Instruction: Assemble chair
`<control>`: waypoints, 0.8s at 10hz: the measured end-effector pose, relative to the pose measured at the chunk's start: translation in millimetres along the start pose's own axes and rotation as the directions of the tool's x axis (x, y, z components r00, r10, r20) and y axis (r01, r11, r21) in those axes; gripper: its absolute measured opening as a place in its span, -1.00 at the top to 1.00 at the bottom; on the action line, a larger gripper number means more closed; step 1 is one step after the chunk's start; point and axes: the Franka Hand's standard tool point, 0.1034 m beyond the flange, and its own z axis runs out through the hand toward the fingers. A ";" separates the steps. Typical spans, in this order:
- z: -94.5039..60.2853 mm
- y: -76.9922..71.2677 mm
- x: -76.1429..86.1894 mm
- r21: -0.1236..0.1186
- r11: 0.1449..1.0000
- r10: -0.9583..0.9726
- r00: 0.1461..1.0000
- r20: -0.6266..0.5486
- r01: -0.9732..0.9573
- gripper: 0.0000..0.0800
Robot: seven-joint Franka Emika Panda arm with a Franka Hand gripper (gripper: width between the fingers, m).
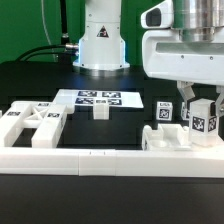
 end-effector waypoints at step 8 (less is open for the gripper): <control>3.3 -1.0 -2.4 0.044 0.823 0.563 0.823 0.073 -0.567 -0.23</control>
Offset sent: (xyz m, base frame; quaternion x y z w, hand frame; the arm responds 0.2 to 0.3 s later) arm -0.0085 -0.0059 -0.0048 0.0163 -0.0197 0.3049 0.9520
